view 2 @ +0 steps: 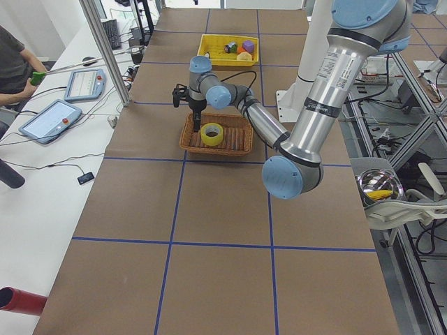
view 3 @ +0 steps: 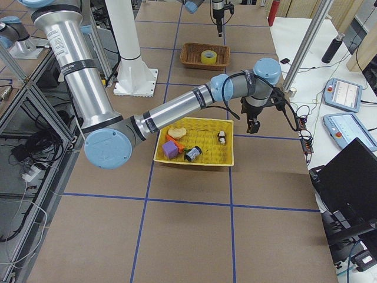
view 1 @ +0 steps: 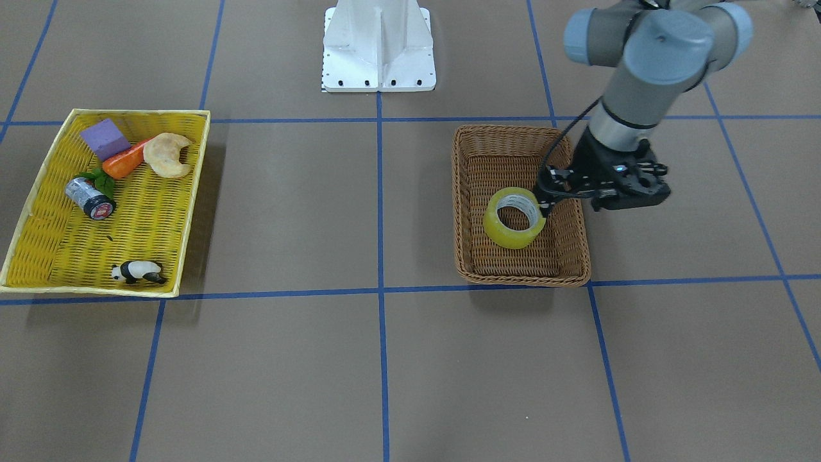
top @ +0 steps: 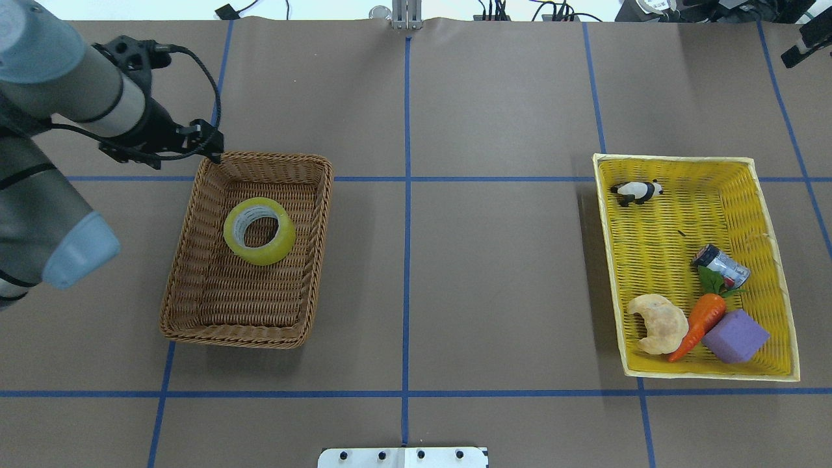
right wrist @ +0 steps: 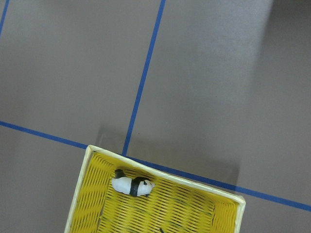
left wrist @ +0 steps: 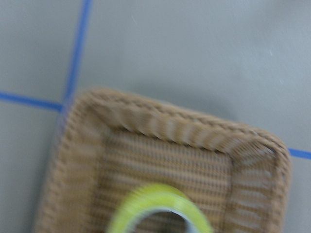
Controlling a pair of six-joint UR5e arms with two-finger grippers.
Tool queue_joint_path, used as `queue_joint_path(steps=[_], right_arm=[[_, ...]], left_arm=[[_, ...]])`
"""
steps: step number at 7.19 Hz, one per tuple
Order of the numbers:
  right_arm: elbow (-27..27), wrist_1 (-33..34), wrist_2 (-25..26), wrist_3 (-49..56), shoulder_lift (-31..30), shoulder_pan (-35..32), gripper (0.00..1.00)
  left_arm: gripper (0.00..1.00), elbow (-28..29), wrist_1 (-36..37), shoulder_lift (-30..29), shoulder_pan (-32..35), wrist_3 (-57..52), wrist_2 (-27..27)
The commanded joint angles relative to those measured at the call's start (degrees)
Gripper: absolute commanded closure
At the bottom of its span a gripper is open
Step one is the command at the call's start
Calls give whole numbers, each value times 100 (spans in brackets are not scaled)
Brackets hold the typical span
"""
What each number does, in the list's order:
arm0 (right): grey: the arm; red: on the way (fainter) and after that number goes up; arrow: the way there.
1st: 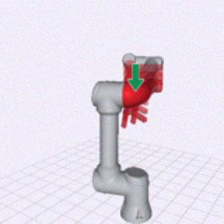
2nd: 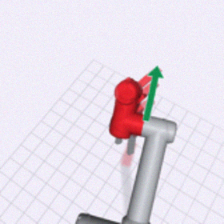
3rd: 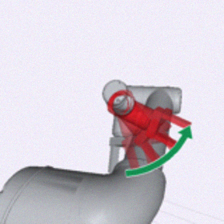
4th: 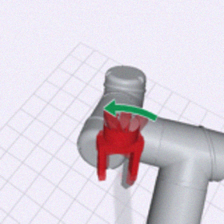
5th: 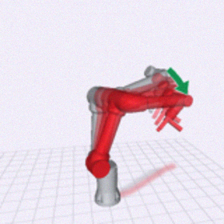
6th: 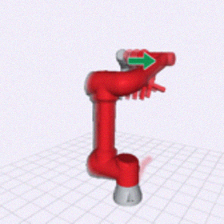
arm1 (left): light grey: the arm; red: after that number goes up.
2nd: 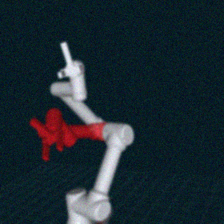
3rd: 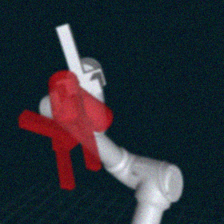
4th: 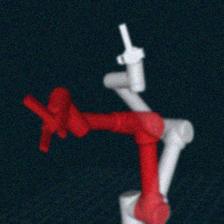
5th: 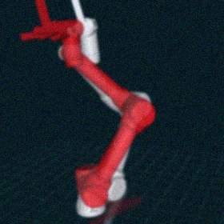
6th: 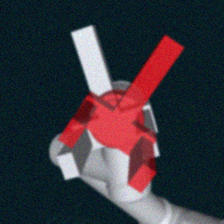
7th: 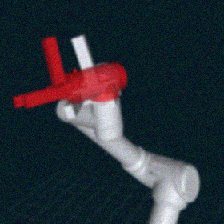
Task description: Move tape to another basket
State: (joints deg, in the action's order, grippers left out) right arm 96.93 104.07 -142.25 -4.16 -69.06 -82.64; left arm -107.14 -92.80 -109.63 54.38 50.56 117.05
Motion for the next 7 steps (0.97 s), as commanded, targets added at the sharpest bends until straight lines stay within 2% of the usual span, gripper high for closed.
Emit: queue_joint_path(steps=[1, 3, 5, 7], right_arm=[[-191, -1, 346, -85, -63, -24, 0], [-507, -1, 487, -15, -125, -24, 0], [-902, -507, 681, 151, -300, -24, 0], [-913, -1044, 681, 144, -704, -24, 0]], left_arm=[[2, 165, -1, 695, 992, -2358, 54], [2, 429, 16, 986, 1722, -3627, 194], [2, 1069, -27, 1023, 2530, -4376, 1384], [2, 1168, 25, 1023, 2560, -4336, 1522]])
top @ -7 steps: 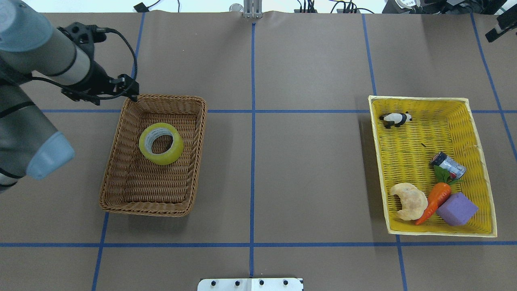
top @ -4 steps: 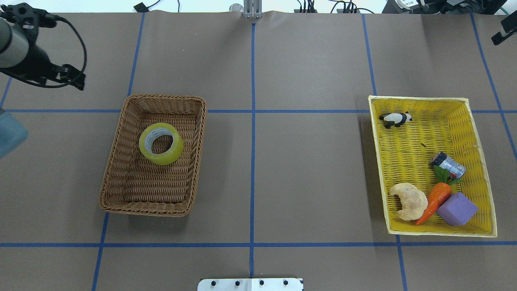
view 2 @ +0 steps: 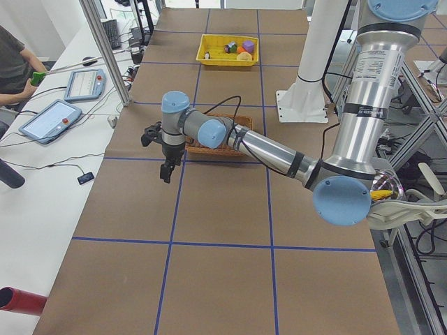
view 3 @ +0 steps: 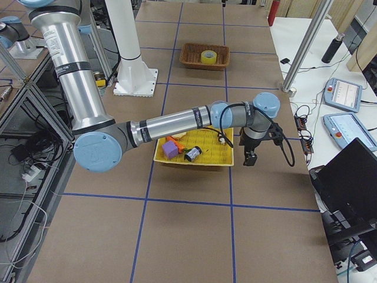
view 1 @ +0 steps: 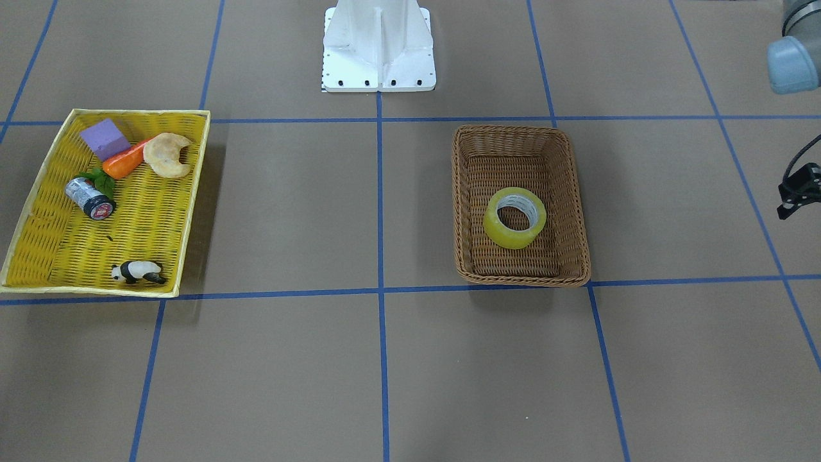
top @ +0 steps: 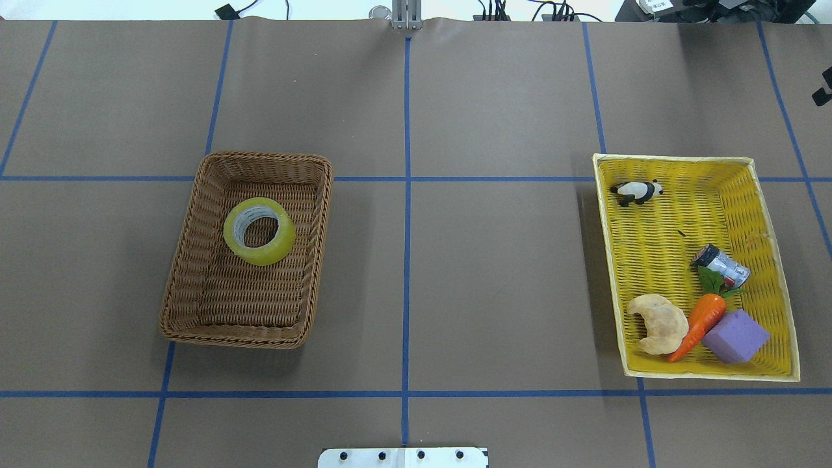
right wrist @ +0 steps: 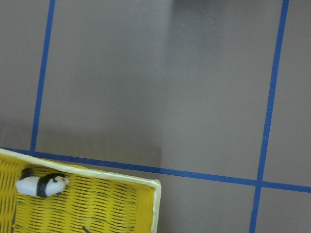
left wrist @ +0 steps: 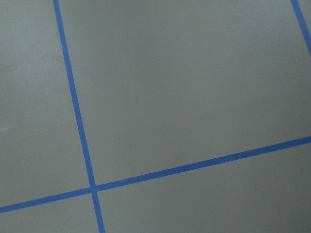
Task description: Move tape to another basket
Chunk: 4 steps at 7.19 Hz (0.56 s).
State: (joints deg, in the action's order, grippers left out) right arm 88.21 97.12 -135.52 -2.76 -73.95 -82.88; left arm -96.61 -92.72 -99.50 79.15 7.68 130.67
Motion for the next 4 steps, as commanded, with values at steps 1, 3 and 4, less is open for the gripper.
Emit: queue_joint_path(steps=[1, 3, 4], right_arm=[[-24, -360, 16, 4, -295, -9, 0], [290, -352, -62, 4, -506, -114, 0], [511, -351, -54, 4, -698, -114, 0]], left_arm=[[2, 125, 8, 18, 92, -47, 161], [2, 90, 8, 167, 101, -39, 170], [2, 133, 26, 167, 84, -4, 178]])
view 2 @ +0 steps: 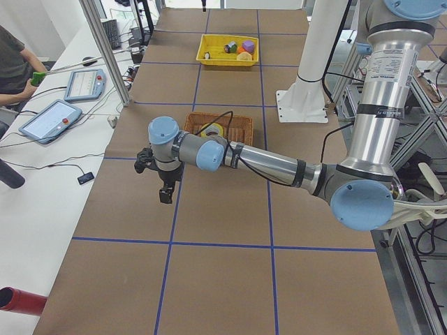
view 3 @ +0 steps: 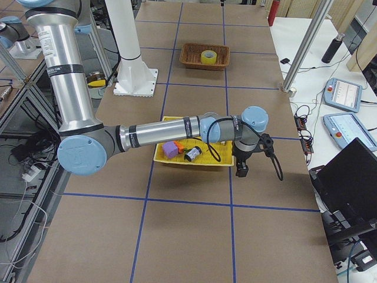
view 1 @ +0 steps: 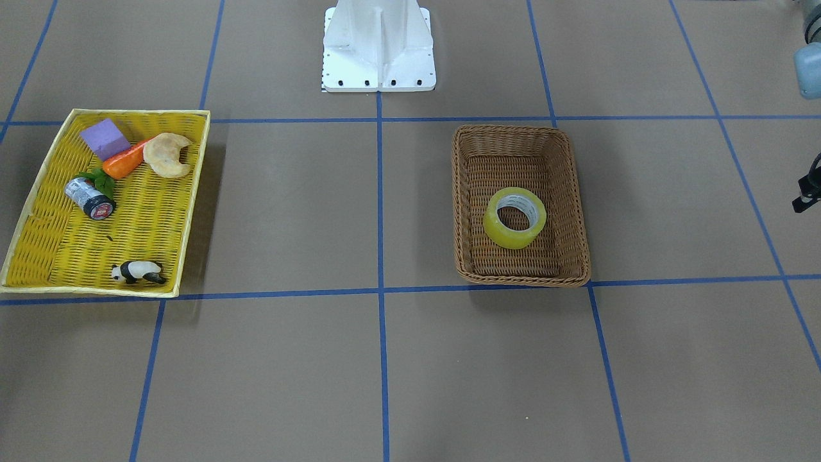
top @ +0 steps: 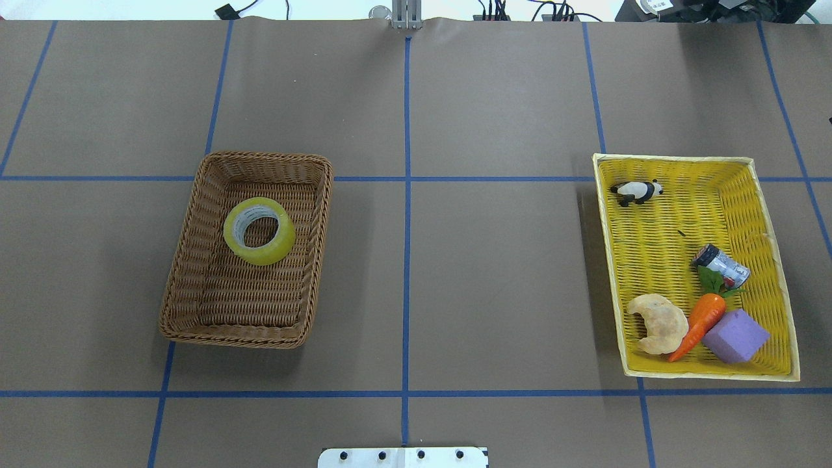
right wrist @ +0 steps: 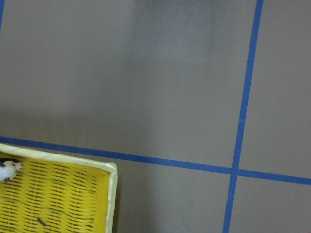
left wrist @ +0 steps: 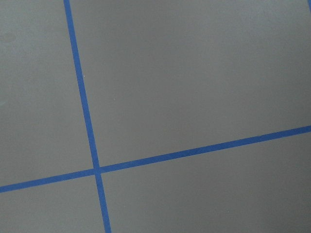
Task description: Move tape to another basket
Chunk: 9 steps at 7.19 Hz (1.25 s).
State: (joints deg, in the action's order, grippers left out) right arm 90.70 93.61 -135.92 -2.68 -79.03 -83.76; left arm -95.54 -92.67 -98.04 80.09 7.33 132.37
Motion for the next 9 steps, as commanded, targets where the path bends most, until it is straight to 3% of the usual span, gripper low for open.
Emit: queue_joint_path(steps=[1, 9], right_arm=[[403, -1, -40, -4, -209, -26, 0], [458, -1, 83, -13, -350, -17, 0]], left_arm=[[2, 62, -57, 39, -19, 102, 42], [2, -61, -286, 118, -37, 93, 34]])
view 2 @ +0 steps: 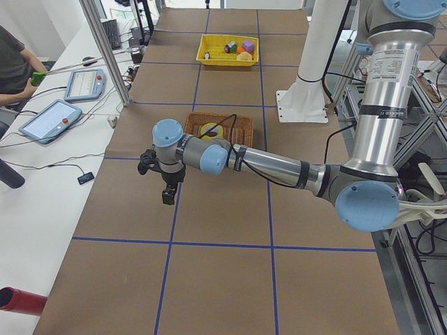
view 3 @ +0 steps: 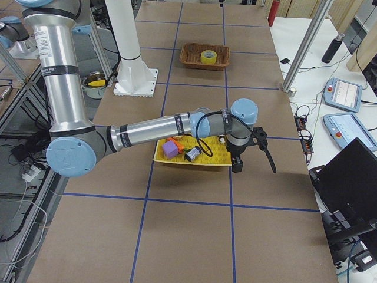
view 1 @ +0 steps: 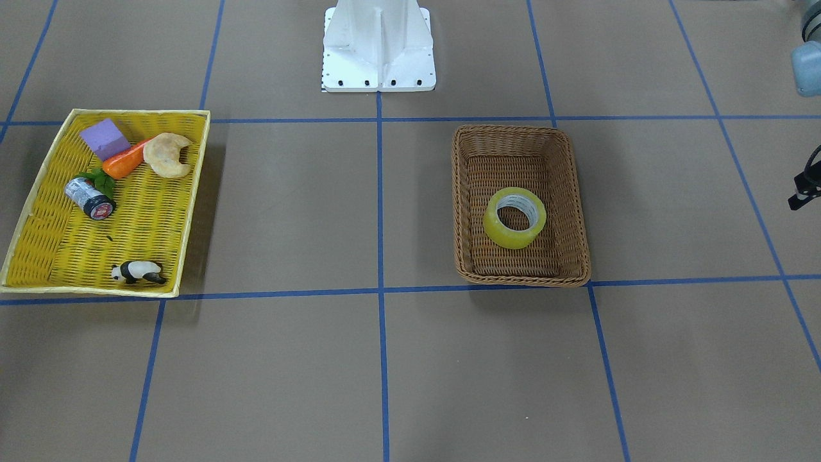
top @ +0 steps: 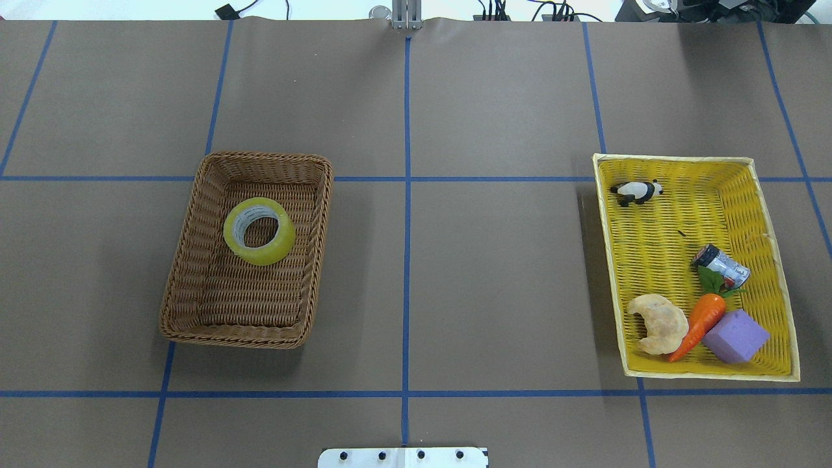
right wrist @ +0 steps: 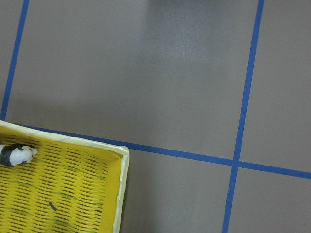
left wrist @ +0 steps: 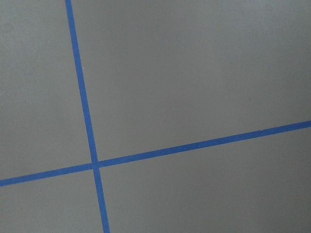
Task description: Move tape to another basket
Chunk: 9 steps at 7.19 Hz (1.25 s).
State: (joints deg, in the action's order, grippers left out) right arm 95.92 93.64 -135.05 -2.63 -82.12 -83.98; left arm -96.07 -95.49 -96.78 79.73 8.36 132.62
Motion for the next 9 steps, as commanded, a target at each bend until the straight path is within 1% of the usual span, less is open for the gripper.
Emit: queue_joint_path(steps=[1, 9], right_arm=[[-64, -4, -21, -88, -50, 5, 0], [15, -21, -21, -88, -85, 5, 0]], left_arm=[[2, -69, -31, -8, -1, 16, 9], [2, -149, -22, 36, -1, 25, -34]])
